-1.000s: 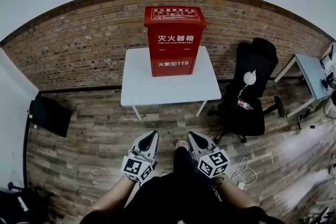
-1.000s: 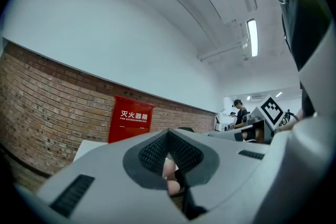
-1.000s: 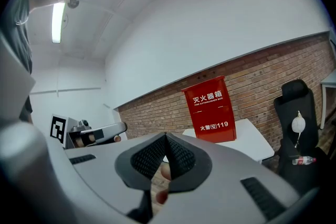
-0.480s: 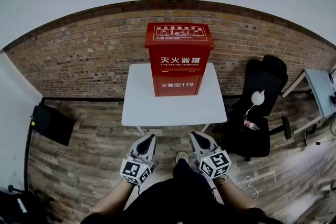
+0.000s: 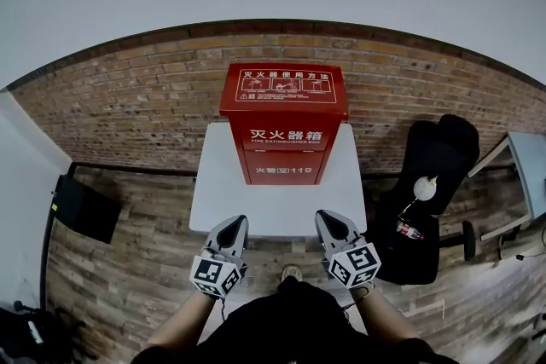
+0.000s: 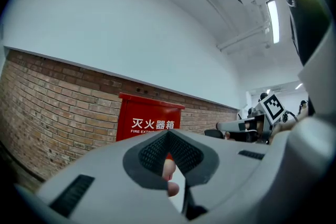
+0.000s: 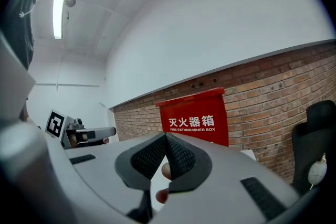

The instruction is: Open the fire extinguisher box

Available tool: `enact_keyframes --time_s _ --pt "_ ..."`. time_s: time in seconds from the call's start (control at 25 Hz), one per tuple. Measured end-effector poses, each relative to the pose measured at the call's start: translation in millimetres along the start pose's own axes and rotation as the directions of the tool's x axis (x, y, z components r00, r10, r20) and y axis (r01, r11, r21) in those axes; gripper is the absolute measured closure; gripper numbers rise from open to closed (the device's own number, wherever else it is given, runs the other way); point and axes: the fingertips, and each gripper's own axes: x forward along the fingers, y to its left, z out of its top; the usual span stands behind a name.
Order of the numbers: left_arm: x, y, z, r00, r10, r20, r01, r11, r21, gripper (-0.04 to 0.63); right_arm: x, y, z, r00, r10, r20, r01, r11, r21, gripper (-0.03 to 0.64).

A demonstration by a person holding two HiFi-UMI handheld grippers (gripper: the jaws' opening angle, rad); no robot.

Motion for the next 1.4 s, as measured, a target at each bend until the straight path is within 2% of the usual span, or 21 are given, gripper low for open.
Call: enact_keyframes --time_s 0.24,0.56,0.8,0.92,0.96,1.04,1.12,1.4 --pt "54.2 20.1 13.3 0.998 0.065 -0.013 -0.065 0.997 0.031 0.548 32.7 -67.9 20.3 1.000 0.008 0.004 -0.008 1.000 0.002 0.597" --pt "84.5 76.7 33.3 0.985 0.168 -0.034 -0.167 0.986 0.019 0.548 69.1 -131.3 50.1 0.999 -0.027 0.031 0.026 0.999 0.018 0.597" --pt "112.4 103.3 51.2 0.988 0.156 -0.015 -0.155 0.986 0.062 0.548 88.9 -148.0 65.3 0.998 -0.067 0.010 0.067 0.998 -0.007 0.597" --pt "130.2 112.4 60.3 0.994 0.111 0.001 -0.111 0.992 0.066 0.545 96.7 -151.7 74.9 0.998 -0.054 0.021 0.054 0.998 -0.012 0.595" --pt "135.9 114.6 62.9 0.996 0.095 0.001 -0.094 0.993 0.072 0.515 99.5 -152.8 78.4 0.999 -0.047 0.026 0.047 0.999 -0.013 0.594" --pt "145.0 121.0 67.7 0.997 0.074 -0.003 -0.074 0.993 0.088 0.441 105.8 -155.7 84.0 0.999 -0.041 0.027 0.041 0.999 -0.017 0.507" --pt "151.9 130.6 73.0 0.998 0.069 -0.004 -0.068 0.993 0.096 0.399 111.3 -160.3 89.4 0.998 -0.054 0.030 0.055 0.998 -0.027 0.472" --pt "174.5 169.1 86.1 0.999 0.054 -0.008 -0.053 0.997 0.058 0.320 131.4 -180.0 103.0 0.993 -0.106 0.042 0.108 0.993 -0.048 0.396"
